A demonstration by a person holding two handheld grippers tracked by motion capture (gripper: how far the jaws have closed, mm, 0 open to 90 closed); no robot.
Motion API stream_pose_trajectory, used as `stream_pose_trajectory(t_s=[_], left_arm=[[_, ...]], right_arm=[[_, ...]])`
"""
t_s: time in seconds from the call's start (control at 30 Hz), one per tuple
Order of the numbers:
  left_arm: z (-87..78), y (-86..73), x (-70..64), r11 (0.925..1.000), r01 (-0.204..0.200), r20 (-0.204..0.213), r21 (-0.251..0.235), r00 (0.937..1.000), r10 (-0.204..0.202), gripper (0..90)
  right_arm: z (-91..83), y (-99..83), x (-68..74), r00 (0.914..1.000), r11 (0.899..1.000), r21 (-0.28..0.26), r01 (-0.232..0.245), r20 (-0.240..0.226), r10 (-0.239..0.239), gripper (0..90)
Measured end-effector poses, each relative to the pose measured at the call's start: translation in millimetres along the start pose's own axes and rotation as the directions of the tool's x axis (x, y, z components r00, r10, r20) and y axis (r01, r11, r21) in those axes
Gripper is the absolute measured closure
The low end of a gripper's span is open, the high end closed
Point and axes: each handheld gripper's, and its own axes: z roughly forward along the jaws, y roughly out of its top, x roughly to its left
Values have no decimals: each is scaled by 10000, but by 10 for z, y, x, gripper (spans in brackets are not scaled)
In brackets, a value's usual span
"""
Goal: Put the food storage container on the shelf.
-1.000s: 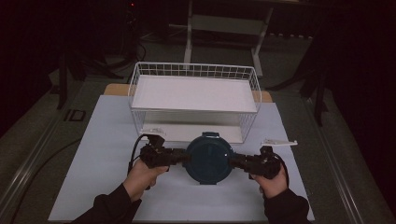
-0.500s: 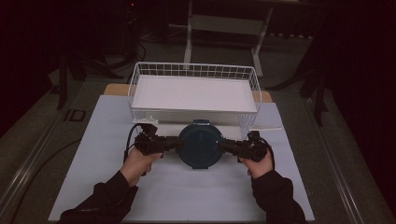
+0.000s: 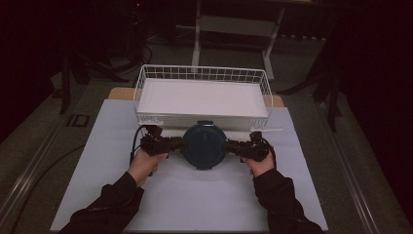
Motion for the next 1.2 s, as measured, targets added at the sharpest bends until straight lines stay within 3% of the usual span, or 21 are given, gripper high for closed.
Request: stream_pose_trajectory(t_s=[0.2, 0.43, 0.5, 0.77, 0.8, 0.83, 0.87, 0.9, 1.07, 1.13, 1.2], left_arm=[[85, -19, 102, 9998, 193, 67, -103, 9998, -192, 557], [130, 11, 137, 9987, 497, -254, -81, 9984, -498, 553], [135, 27, 175, 9997, 260, -311, -48, 9992, -261, 552], [138, 34, 239, 9997, 220, -302, 65, 9993, -218, 551], [144, 27, 246, 9995, 326, -139, -33, 9994, -327, 551], [155, 12, 202, 9958, 914, 156, -114, 9957, -912, 550], [155, 12, 202, 9958, 914, 156, -114, 9957, -912, 550], [151, 9, 246, 9989, 410, -203, -230, 9989, -415, 550], [168, -8, 263, 9970, 613, -82, -479, 9981, -618, 545], [187, 3, 285, 9968, 647, -60, -470, 9979, -650, 543], [205, -5, 329, 9962, 737, -58, -463, 9972, -741, 530]], right_arm=[[50, 20, -67, 9999, 10000, -21, 47, 115, -47, 560], [132, 14, -163, 9998, 9999, -3, -143, 135, 143, 558], [152, 22, -171, 9997, 9998, -32, -193, 151, 194, 557], [194, 14, -208, 9987, 9987, 13, -503, 26, 503, 553], [195, 14, -205, 9987, 9987, -2, -512, 43, 512, 552], [197, 10, -208, 9985, 9985, -16, -549, 13, 549, 550], [197, 10, -208, 9985, 9985, -16, -549, 13, 549, 550], [205, -6, -238, 9984, 9983, -88, -570, -51, 570, 548], [221, -20, -289, 9969, 9966, -262, -775, -186, 770, 542], [221, -18, -297, 9956, 9956, -191, -922, -158, 919, 514], [219, 10, -239, 9974, 9985, -181, -518, 485, 526, 524]])
